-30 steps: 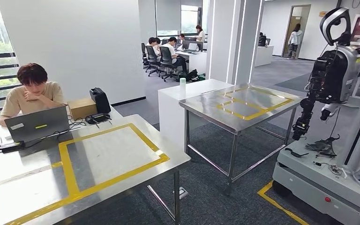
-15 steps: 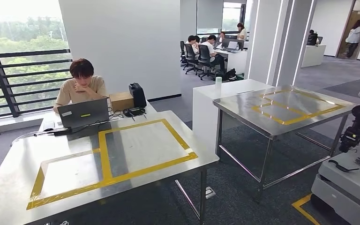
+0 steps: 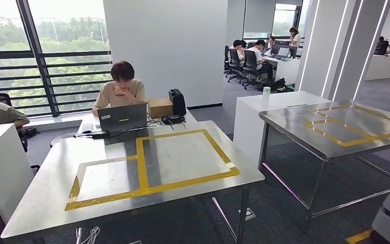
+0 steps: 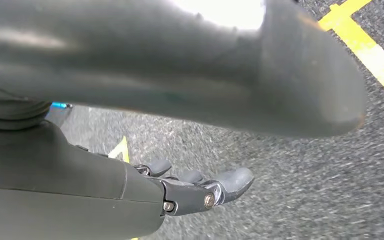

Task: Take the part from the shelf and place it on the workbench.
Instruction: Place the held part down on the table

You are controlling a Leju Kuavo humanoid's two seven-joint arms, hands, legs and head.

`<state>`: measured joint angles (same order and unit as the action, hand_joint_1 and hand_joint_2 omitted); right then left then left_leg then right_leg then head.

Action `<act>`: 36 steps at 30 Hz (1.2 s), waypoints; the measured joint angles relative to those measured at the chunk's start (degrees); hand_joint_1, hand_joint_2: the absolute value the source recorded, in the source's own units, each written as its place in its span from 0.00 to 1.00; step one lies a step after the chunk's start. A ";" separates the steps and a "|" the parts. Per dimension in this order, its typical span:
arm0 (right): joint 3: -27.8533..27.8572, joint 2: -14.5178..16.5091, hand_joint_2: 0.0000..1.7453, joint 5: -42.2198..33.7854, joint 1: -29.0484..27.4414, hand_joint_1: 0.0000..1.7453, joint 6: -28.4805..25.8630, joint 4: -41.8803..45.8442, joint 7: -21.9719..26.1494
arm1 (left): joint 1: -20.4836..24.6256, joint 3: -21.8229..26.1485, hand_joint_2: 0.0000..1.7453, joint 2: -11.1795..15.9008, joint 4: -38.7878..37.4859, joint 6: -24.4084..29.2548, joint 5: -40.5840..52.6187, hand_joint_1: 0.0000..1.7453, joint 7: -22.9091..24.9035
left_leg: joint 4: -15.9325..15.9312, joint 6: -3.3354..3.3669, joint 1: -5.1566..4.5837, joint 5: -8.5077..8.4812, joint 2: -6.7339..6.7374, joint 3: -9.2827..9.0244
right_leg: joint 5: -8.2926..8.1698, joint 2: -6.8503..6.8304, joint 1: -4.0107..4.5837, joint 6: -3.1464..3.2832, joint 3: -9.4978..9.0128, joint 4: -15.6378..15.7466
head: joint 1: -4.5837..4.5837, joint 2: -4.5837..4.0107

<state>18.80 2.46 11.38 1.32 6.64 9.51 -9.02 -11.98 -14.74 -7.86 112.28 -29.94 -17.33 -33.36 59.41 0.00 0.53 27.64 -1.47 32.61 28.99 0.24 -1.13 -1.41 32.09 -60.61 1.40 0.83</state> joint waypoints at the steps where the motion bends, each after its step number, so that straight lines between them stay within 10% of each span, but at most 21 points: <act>1: 0.00 0.02 0.00 0.08 0.02 0.00 0.00 0.00 -0.03 | 0.04 -0.15 1.00 0.12 0.01 0.26 0.05 1.00 -0.09 | 0.13 -0.31 -0.10 0.05 -0.11 0.10 | -0.03 0.14 0.03 0.17 -0.33 0.95 | 0.00 0.01; 6: 0.01 0.05 0.00 0.24 -0.04 0.00 -0.01 0.00 -0.25 | 0.09 -0.33 1.00 0.38 0.03 0.70 0.16 1.00 -0.23 | 0.05 -0.67 -0.14 0.00 -0.19 0.22 | -0.20 0.10 0.11 0.60 -0.20 1.09 | 0.01 0.01; 10: 0.08 0.35 0.00 0.63 0.05 0.00 -0.14 0.00 -0.97 | 0.08 -0.91 1.00 1.71 0.48 1.99 0.45 1.00 -0.66 | -0.77 1.20 -0.17 -0.10 -0.10 0.15 | -0.39 0.03 0.37 1.41 -0.27 1.32 | 0.02 -0.01; 17: 0.13 0.90 0.00 1.53 0.06 0.00 -0.15 0.00 -0.61 | -1.32 -0.80 1.00 2.61 2.19 2.62 -0.05 1.00 -1.32 | -1.29 -1.15 0.05 -0.71 -0.12 0.03 | -0.39 0.02 0.55 1.79 -0.14 1.25 | 0.00 -0.01; 25: -0.68 0.90 0.00 4.58 0.04 0.00 -0.15 0.00 2.71 | -4.31 4.33 1.00 3.37 5.73 1.31 -0.70 1.00 -2.13 | -1.16 -1.75 0.01 -0.60 -0.15 0.01 | -0.36 0.03 0.52 1.79 -0.13 1.28 | 0.00 -0.01; 33: -2.43 0.90 0.00 7.42 0.07 0.00 -0.15 0.00 3.30 | -6.13 8.85 1.00 1.87 7.97 0.57 0.93 1.00 -2.47 | -0.82 -1.49 -0.05 -0.40 -0.18 0.35 | -0.43 0.01 0.37 1.57 -0.22 1.46 | 0.00 -0.01; 36: -3.78 0.90 0.00 9.10 0.17 0.00 -0.15 0.00 3.17 | -7.96 11.06 1.00 0.15 10.36 0.38 2.18 1.00 -2.64 | -2.08 -0.20 -0.02 -0.71 -0.16 -0.42 | -0.83 -0.03 0.10 0.79 -0.85 2.60 | 0.01 0.00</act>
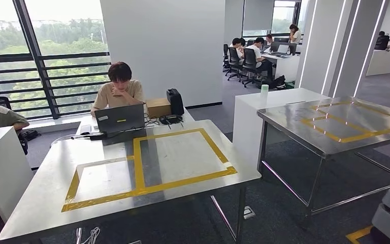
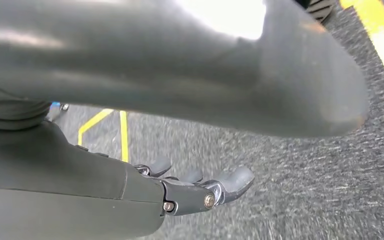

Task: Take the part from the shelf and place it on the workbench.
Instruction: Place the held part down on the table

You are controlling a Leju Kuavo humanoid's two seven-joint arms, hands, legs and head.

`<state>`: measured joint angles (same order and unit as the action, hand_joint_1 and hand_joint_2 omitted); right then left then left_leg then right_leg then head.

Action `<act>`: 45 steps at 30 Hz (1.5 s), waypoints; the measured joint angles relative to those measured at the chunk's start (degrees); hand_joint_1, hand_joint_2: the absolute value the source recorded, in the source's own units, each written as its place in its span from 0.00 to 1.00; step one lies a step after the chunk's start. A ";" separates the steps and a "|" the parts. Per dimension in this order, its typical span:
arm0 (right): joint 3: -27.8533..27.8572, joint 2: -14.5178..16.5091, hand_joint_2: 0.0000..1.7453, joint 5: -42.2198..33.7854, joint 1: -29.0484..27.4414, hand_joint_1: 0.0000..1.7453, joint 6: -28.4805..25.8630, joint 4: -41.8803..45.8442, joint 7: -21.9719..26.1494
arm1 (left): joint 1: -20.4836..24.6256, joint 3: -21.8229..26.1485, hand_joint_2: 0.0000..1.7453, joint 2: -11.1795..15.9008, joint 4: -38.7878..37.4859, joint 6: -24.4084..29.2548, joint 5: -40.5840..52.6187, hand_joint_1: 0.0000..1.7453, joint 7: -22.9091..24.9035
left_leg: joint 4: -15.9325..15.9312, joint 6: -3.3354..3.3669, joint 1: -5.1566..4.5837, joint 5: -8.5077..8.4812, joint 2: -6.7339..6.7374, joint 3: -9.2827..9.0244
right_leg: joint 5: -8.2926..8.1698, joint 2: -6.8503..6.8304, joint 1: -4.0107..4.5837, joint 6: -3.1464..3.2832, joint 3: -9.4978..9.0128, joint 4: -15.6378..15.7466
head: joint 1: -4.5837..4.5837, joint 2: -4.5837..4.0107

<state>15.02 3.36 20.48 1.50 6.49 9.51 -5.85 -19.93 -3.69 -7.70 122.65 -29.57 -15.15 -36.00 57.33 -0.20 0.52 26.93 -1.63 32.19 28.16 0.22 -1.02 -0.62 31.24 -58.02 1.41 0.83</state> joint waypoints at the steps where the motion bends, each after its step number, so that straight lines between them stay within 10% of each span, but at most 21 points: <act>1: -0.32 -0.04 0.00 0.27 0.05 0.00 0.00 0.00 -0.07 | -0.57 0.58 1.00 -0.54 0.86 -0.17 0.24 1.00 -0.01 | -1.36 0.51 0.17 -0.53 -0.02 -0.81 | 0.10 -0.03 0.06 -0.31 -0.21 0.03 | 0.00 0.00; 7: -1.12 -0.16 0.00 0.53 0.14 0.00 0.09 0.00 -0.03 | -2.96 2.65 1.00 -3.04 2.80 -1.66 0.66 1.00 0.09 | -3.65 0.26 1.16 -1.26 0.08 -2.37 | 5.82 0.01 -0.92 -2.19 6.41 -13.14 | -0.03 0.00; 11: -1.31 -0.01 0.00 0.58 0.03 0.00 0.08 0.01 0.16 | -3.15 3.69 1.00 -3.72 2.74 -2.58 0.65 1.00 0.09 | -0.20 -2.28 2.26 1.37 -0.33 -1.52 | 0.93 0.17 -2.58 -4.06 1.70 -3.49 | -0.08 -0.01; 16: -1.67 0.07 0.00 0.74 -0.04 0.00 0.07 0.04 0.20 | -3.30 4.39 1.00 -4.19 2.95 -2.98 0.56 1.00 0.01 | 1.96 -4.06 2.52 4.24 -0.11 -1.81 | 3.23 -0.19 -2.06 -0.53 0.56 -3.51 | 0.23 -0.01; 18: -1.69 -0.02 0.00 0.85 -0.01 0.00 0.06 0.07 0.26 | -3.39 4.57 1.00 -4.37 3.15 -3.18 0.55 1.00 0.03 | 6.26 -3.73 2.39 5.61 0.80 0.32 | 3.78 -0.41 -1.75 0.38 -0.53 -3.37 | 0.35 -0.01; 22: -1.77 -0.03 0.00 0.99 -0.20 0.00 0.05 0.07 0.25 | -3.82 4.98 1.00 -4.76 3.31 -3.53 0.55 1.00 0.10 | 19.36 -2.04 0.96 6.75 1.41 10.69 | 5.68 -0.75 -0.65 1.24 -3.00 -2.84 | 0.44 0.00; 26: -1.89 0.12 0.00 1.13 -0.36 0.00 0.02 0.04 0.32 | -3.99 5.30 1.00 -5.28 3.64 -3.99 0.56 1.00 0.38 | 7.70 0.91 -1.54 -4.45 1.45 9.68 | 7.95 -0.53 -0.27 1.27 -7.26 -0.83 | 0.45 -0.03; 30: -2.06 0.33 0.00 1.48 -0.18 0.00 0.11 -0.01 0.45 | -3.98 5.54 1.00 -5.91 4.13 -4.52 0.62 1.00 0.86 | 1.55 2.06 -2.29 -4.61 1.47 6.47 | 7.54 -0.42 0.12 0.07 -10.42 1.33 | 0.50 -0.05; 34: -2.15 0.22 0.00 1.82 0.26 0.00 0.53 0.00 0.70 | -3.92 5.89 1.00 -6.65 4.42 -5.03 0.68 1.00 1.17 | -0.79 2.86 -1.92 -2.19 1.10 1.63 | 4.42 -0.22 0.26 -0.19 -3.06 -11.01 | 0.28 -0.01; 36: -2.19 0.18 0.00 1.89 0.15 0.00 0.59 0.00 0.69 | -3.85 6.01 1.00 -6.87 4.41 -5.15 0.68 1.00 1.32 | -1.00 3.09 -1.92 -0.25 0.92 -0.78 | 8.49 -0.18 0.46 -0.34 2.72 -15.91 | 0.26 0.00; 39: -2.19 0.07 0.00 2.01 -0.39 0.00 0.59 0.00 0.68 | -3.86 6.19 1.00 -7.08 4.40 -5.26 0.68 1.00 1.40 | -0.99 3.01 -1.91 3.28 0.36 -5.13 | 14.03 -0.19 0.46 -0.77 7.61 -13.58 | 0.24 0.01; 40: -2.20 0.03 0.00 2.06 -0.48 0.00 0.59 0.00 0.68 | -3.86 6.24 1.00 -7.14 4.39 -5.31 0.68 1.00 1.45 | -0.99 2.91 -1.91 4.53 0.29 -6.57 | 11.79 -0.20 0.41 -0.83 8.33 -10.89 | 0.25 0.01; 43: -2.22 0.00 0.00 2.15 -0.62 0.00 0.62 -0.05 0.60 | -3.76 6.33 1.00 -7.24 4.27 -5.45 0.64 1.00 1.66 | -0.82 2.34 -2.00 8.33 0.13 -9.76 | -2.58 -0.51 0.67 -0.37 8.88 -3.24 | 0.32 -0.09; 45: -2.24 -0.01 0.00 2.16 -0.46 0.00 0.65 -0.06 0.51 | -3.66 6.41 1.00 -7.28 4.23 -5.62 0.52 1.00 1.89 | 0.25 1.57 -1.92 8.82 0.02 -10.88 | -4.60 -0.57 1.04 0.57 7.78 -2.24 | 0.35 -0.14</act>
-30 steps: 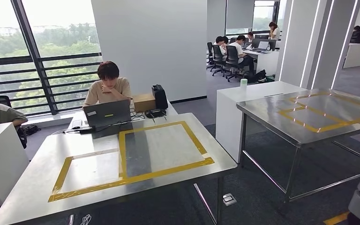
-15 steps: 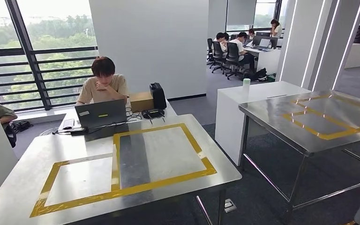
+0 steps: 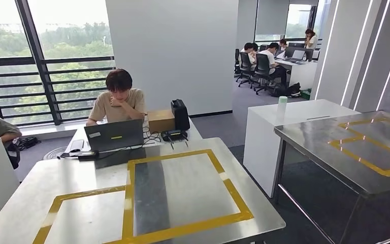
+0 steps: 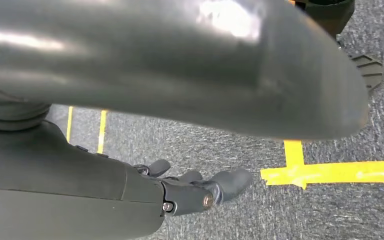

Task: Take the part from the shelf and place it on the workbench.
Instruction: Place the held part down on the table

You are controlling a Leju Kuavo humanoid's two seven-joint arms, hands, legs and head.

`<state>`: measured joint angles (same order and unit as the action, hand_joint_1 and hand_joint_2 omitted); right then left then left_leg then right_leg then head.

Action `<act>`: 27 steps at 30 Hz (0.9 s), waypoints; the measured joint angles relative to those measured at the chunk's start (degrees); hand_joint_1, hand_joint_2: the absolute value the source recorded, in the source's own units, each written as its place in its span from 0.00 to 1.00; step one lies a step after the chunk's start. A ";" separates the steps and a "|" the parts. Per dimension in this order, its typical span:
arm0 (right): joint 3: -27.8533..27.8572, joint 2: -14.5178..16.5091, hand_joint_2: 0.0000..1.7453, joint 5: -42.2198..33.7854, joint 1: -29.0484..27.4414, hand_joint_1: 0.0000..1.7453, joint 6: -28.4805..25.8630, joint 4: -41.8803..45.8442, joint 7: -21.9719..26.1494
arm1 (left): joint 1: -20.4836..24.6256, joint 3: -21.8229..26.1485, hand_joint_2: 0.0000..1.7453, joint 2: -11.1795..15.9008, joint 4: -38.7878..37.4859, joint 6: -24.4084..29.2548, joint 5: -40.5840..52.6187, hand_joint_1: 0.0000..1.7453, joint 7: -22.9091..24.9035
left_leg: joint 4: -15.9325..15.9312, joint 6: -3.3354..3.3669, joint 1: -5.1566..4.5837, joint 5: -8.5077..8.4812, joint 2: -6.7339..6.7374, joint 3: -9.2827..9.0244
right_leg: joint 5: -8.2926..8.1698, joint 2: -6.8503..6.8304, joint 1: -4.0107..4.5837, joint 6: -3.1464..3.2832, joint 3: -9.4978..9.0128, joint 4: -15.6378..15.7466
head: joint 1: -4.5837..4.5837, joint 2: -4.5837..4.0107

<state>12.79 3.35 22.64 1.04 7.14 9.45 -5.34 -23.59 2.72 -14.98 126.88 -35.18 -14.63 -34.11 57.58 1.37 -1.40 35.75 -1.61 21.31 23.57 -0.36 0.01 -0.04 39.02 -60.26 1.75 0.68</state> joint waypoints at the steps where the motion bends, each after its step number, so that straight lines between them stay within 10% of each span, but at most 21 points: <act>1: 0.00 -0.01 0.00 -0.01 0.09 0.00 -0.02 0.01 -0.02 | 0.10 0.02 1.00 -0.01 0.00 -0.09 -0.07 1.00 0.09 | 1.79 -0.34 0.11 -0.79 0.11 0.36 | 0.54 0.14 0.03 0.47 -0.81 0.17 | 0.00 -0.01; 4: 0.00 -0.17 0.00 -0.03 0.27 0.00 -0.09 0.04 -0.14 | 0.49 0.10 1.00 0.00 -0.21 -0.29 -0.27 1.00 0.20 | 12.36 -1.30 0.45 -3.37 0.75 6.75 | 2.75 0.22 -0.36 1.50 -4.07 0.69 | 0.10 -0.01; 6: 0.00 -0.26 0.00 -0.19 0.28 0.00 -0.13 0.04 -0.33 | 0.65 0.17 1.00 0.03 -0.50 -0.40 -0.35 1.00 0.41 | 17.28 -1.86 0.94 0.13 0.99 12.56 | 4.77 0.28 -0.57 1.69 -6.66 1.09 | 0.13 -0.01; 9: 0.02 -0.25 0.00 -0.56 0.21 0.00 -0.07 0.04 -0.46 | 0.81 0.38 1.00 0.13 -1.10 -0.76 -0.60 1.00 0.74 | 15.84 -2.28 1.54 6.46 1.20 18.19 | 8.07 0.70 -1.07 1.30 -11.10 1.56 | 0.13 -0.01; 10: 0.02 -0.21 0.00 -0.67 0.21 0.00 -0.04 0.04 -0.44 | 0.85 0.42 1.00 0.17 -1.28 -0.85 -0.72 1.00 0.83 | 13.44 -2.30 1.64 4.78 1.29 19.17 | 9.24 0.81 -1.30 1.02 -12.54 1.64 | 0.13 -0.01; 12: 0.09 -0.16 0.00 -1.02 0.24 0.00 -0.02 0.00 -0.43 | 0.90 0.50 1.00 0.29 -1.82 -0.72 -0.84 1.00 1.19 | 7.32 -2.30 1.71 -5.12 1.70 20.55 | 11.47 1.04 -1.54 0.32 -14.89 1.53 | 0.19 -0.05; 14: 0.24 -0.14 0.00 -1.46 0.27 0.00 -0.05 -0.03 -0.44 | 1.01 0.64 1.00 0.39 -2.39 -0.01 -0.35 1.00 2.14 | 4.46 -2.10 1.62 -13.15 2.06 20.79 | 13.43 1.20 -1.35 -0.57 -16.34 1.58 | 0.23 -0.07; 18: 0.66 -0.10 0.00 -2.26 0.58 0.00 -0.05 0.04 -0.27 | 2.00 0.96 1.00 0.41 -3.15 1.76 1.17 1.00 4.60 | 4.21 -0.55 1.73 -12.73 1.84 19.14 | 15.89 0.99 -1.49 -1.89 -17.74 1.32 | 0.10 0.05; 22: 0.98 0.07 0.00 -2.61 0.55 0.00 -0.04 0.06 0.14 | 3.12 1.35 1.00 0.44 -4.32 3.24 3.85 1.00 6.20 | 3.47 0.56 1.42 -10.61 1.58 16.71 | 18.63 0.75 -1.11 -1.95 -7.46 -12.84 | -0.04 0.09; 24: 1.41 0.08 0.00 -2.76 0.25 0.00 -0.04 0.06 0.31 | 3.73 1.70 1.00 0.48 -5.16 4.84 6.97 1.00 6.85 | 3.47 0.72 1.11 -9.40 1.16 15.18 | 15.08 0.75 -0.83 -1.63 -3.99 -13.43 | -0.09 0.09; 27: 1.76 0.09 0.00 -2.84 0.03 0.00 -0.04 0.04 0.39 | 5.12 2.60 1.00 0.63 -7.24 7.75 12.84 1.00 7.61 | 3.50 0.49 0.78 -7.83 0.74 13.06 | 6.79 0.65 -0.13 -0.24 -4.79 -4.14 | -0.08 0.08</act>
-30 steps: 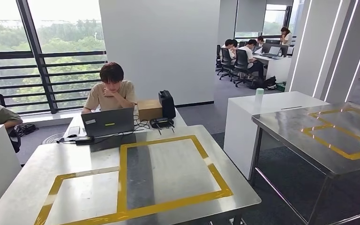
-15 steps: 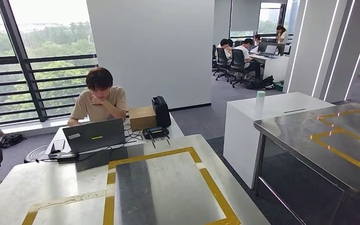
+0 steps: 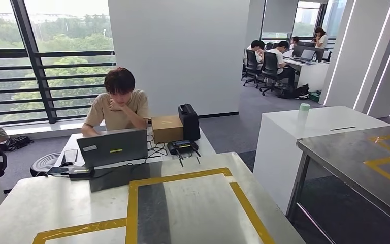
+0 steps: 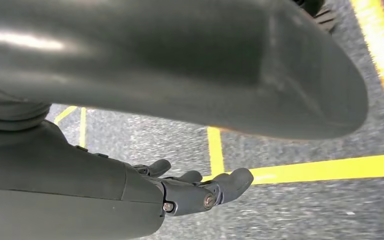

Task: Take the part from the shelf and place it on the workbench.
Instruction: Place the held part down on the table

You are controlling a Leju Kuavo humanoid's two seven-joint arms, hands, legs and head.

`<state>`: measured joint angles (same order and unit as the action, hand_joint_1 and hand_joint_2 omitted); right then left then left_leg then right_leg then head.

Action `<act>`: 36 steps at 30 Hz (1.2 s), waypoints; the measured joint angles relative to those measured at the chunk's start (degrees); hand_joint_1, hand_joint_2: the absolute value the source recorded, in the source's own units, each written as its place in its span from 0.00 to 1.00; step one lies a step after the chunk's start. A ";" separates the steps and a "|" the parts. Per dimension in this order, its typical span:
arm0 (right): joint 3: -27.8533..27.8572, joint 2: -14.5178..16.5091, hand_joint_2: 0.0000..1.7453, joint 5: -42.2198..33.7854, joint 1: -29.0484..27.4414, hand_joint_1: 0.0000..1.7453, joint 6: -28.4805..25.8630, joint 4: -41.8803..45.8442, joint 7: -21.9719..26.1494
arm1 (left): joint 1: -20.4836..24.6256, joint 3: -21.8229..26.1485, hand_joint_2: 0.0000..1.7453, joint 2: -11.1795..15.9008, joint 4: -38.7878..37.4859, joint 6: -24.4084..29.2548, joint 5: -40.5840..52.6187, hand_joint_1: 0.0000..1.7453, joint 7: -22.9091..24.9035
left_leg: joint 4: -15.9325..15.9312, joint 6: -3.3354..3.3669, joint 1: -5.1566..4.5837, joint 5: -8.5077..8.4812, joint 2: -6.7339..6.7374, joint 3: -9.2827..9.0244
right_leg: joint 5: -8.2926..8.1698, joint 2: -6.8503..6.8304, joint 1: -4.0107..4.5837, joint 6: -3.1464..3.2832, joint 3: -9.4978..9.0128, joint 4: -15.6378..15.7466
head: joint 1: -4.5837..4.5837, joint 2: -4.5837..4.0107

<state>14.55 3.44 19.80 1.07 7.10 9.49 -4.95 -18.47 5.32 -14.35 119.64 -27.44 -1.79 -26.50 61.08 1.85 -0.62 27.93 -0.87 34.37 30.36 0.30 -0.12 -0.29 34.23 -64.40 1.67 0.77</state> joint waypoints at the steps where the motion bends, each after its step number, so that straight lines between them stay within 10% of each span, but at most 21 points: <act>1: 0.01 0.03 0.00 0.00 0.06 0.00 0.01 -0.01 -0.03 | 0.42 0.33 1.00 0.09 -0.77 0.58 1.10 1.00 0.10 | -0.03 -0.25 -0.06 0.30 -0.07 -0.30 | -1.11 -0.04 0.22 0.40 -0.44 2.22 | 0.05 0.00; 20: 0.45 0.69 0.00 0.94 0.28 0.00 -0.02 -0.03 -0.65 | 6.01 4.51 1.00 2.53 -12.77 4.08 10.42 1.00 -0.32 | -1.34 -1.00 -0.21 0.83 -0.09 -2.07 | -0.68 -0.02 0.27 0.91 -2.03 4.57 | 0.19 0.00; 28: 0.42 0.81 0.00 3.07 0.90 0.00 -0.02 -0.03 1.19 | 21.24 2.85 1.00 7.26 -29.36 18.30 27.25 1.00 0.55 | -1.33 -1.09 -0.21 0.69 -0.16 -2.14 | -0.82 -0.07 0.27 0.85 -2.20 4.66 | 0.19 0.00; 36: 0.31 0.83 0.00 3.87 0.93 0.00 -0.02 -0.03 1.13 | 29.06 0.28 1.00 10.83 -38.55 20.30 28.53 1.00 0.75 | -1.33 -1.12 -0.21 0.69 -0.01 -2.17 | -0.88 0.11 0.26 0.89 -2.19 4.75 | 0.19 0.00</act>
<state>14.86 4.26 23.67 2.00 7.08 9.46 -3.82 10.58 5.60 -3.52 81.09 -7.14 26.73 -25.75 59.75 0.74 -0.83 28.62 -0.88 32.20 29.48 0.41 0.15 0.60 32.04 -59.64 1.86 0.77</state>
